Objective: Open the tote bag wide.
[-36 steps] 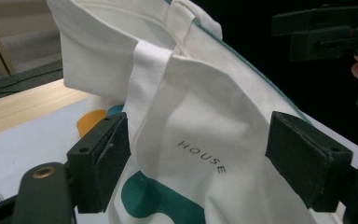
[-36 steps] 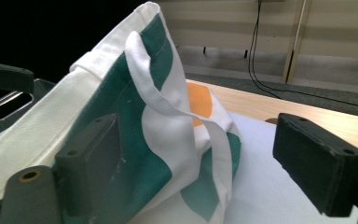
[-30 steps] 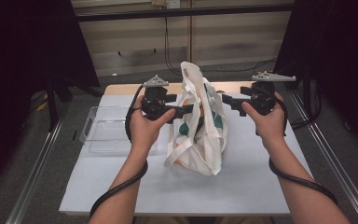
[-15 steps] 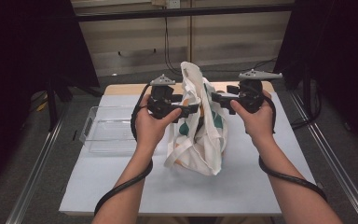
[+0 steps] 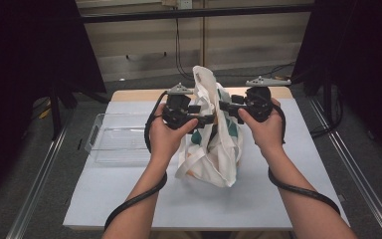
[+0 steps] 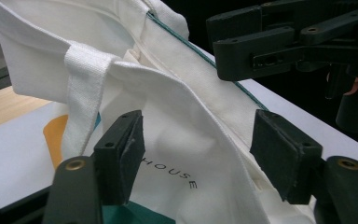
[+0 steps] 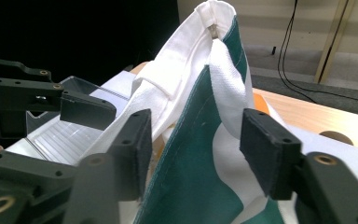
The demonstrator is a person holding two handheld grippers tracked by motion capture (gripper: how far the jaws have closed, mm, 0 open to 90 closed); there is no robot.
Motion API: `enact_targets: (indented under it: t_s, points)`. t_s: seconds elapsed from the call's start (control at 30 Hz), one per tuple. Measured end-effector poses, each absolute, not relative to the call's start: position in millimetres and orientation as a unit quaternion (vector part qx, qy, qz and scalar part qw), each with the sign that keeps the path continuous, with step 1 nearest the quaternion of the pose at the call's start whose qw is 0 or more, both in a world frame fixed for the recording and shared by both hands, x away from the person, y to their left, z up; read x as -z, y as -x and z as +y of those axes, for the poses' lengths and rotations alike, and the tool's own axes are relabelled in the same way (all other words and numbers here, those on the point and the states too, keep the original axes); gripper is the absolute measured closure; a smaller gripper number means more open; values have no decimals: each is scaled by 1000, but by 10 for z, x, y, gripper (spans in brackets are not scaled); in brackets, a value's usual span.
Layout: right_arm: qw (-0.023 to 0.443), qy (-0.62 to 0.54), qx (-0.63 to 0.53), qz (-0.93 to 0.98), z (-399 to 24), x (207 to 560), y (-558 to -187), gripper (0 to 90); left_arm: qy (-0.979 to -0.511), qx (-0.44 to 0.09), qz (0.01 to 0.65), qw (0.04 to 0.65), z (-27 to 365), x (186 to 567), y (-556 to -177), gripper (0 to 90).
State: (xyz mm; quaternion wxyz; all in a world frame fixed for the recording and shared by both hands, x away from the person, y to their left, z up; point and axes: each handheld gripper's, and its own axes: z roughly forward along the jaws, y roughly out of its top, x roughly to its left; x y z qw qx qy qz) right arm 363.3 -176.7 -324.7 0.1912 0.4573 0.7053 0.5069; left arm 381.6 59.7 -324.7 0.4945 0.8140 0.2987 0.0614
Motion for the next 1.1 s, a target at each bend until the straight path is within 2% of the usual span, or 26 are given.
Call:
enact_targets:
  t_s: [0.27, 0.37, 0.53, 0.6, 0.73, 1.1]
  points:
    - [183, -462, -507, 704, -1767, 3296, -3642, 630, -821, -53, 298, 484, 584, 3277, -3823, 481]
    - [179, -461, -509, 705, -1763, 3298, -3644, 673, -822, -48, 298, 483, 585, 3277, -3825, 561]
    - [181, -461, -505, 707, -1774, 3294, -3640, 785, -825, -35, 289, 485, 580, 3251, -3825, 753]
    - [180, -461, -506, 707, -1786, 3294, -3635, 820, -827, -36, 290, 481, 582, 3240, -3827, 792]
    - [185, -462, -501, 708, -1825, 3296, -3635, 838, -822, -34, 295, 485, 606, 3248, -3848, 834]
    - [189, -482, -498, 696, -2024, 3347, -3661, 876, -815, -41, 310, 487, 694, 3248, -3912, 841]
